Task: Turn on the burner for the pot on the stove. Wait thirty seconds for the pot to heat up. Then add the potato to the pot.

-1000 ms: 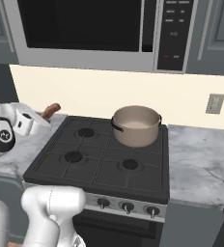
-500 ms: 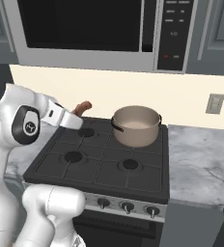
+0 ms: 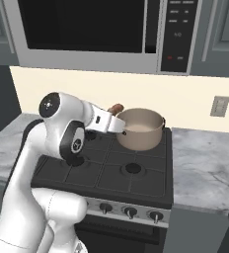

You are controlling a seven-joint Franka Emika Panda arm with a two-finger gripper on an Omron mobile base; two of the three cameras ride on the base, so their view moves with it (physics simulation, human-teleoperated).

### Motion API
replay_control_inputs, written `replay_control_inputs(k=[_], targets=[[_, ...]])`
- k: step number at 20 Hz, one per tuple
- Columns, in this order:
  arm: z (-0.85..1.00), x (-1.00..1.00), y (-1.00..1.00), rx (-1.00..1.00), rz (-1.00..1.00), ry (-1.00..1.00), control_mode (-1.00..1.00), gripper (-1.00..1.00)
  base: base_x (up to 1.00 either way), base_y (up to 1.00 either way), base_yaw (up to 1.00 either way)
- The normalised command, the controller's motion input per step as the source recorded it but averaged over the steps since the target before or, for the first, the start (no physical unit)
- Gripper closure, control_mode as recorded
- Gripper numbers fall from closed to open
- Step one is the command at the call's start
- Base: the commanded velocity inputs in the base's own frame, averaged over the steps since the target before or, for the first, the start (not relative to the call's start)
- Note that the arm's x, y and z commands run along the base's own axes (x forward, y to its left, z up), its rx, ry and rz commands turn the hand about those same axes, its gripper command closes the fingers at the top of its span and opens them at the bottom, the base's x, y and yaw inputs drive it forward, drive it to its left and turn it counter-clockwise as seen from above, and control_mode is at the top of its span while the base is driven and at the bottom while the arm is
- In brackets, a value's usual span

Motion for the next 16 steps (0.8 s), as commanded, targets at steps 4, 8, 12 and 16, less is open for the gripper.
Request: replay_control_inputs(k=[4,8,12,16], targets=[[0.00,0.30,-0.65,0.01,0.42,0.08,-1.00,1.00,0.00,0.00,0.00],[0.00,0.44,-0.28,0.00,0.41,0.18,-1.00,1.00,0.00,0.00,0.00],[0.00,0.40,-0.15,0.00,0.13,0.07,-1.00,1.00,0.00,0.00,0.00],[-0.01,0.54,0.00,0.00,0.02,0.01,-1.00,1.00,0.00,0.00,0.00]])
